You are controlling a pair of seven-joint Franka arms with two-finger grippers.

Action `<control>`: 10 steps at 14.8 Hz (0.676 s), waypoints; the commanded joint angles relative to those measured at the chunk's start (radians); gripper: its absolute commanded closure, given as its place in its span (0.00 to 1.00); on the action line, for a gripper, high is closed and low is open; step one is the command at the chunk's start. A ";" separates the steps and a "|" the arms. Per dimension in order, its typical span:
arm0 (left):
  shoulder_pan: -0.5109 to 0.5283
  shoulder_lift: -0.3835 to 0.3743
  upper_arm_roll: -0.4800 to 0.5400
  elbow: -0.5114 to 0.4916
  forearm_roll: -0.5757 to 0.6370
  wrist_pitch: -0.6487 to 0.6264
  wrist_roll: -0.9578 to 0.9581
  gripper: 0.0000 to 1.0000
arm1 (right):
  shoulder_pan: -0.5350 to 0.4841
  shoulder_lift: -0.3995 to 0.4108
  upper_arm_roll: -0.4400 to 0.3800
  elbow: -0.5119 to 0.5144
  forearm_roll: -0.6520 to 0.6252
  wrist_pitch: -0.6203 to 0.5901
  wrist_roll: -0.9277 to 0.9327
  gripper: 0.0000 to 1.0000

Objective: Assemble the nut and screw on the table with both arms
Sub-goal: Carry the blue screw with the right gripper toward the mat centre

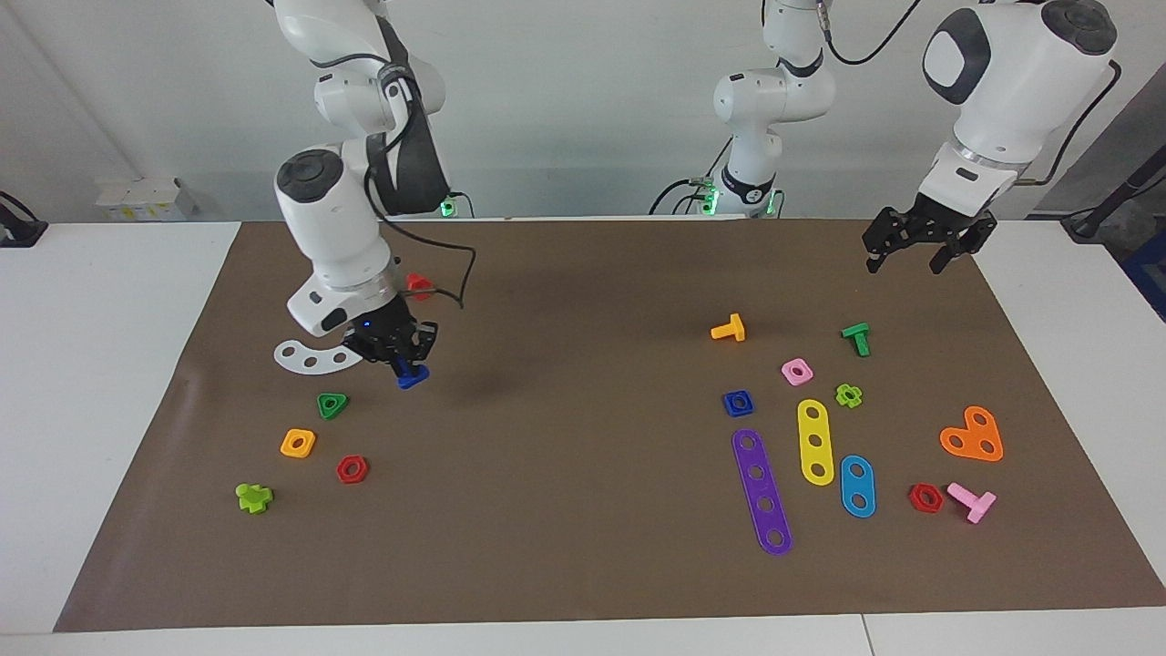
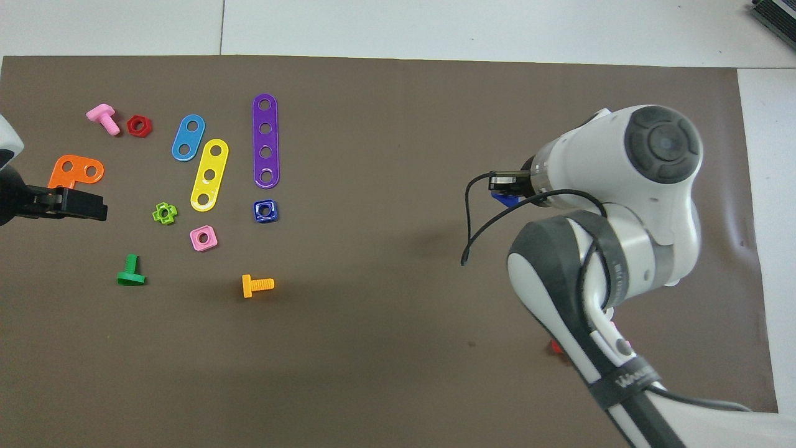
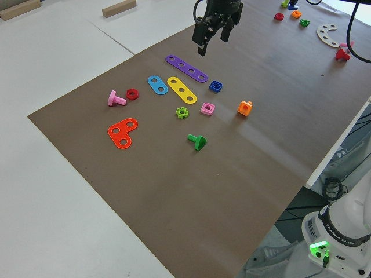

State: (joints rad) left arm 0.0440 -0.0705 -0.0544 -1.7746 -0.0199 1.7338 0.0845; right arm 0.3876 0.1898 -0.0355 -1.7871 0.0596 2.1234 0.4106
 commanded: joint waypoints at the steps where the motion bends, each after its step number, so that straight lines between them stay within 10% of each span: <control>1: 0.014 -0.029 -0.007 -0.026 0.008 0.007 0.000 0.00 | 0.112 0.118 -0.006 0.106 0.003 0.030 0.152 1.00; 10: 0.013 -0.037 -0.008 -0.039 0.008 0.009 -0.006 0.00 | 0.269 0.316 -0.003 0.140 -0.162 0.225 0.411 1.00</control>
State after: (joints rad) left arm 0.0447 -0.0717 -0.0542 -1.7747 -0.0199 1.7326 0.0843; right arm 0.6562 0.4716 -0.0358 -1.6845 -0.0596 2.3295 0.7690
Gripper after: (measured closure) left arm 0.000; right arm 0.806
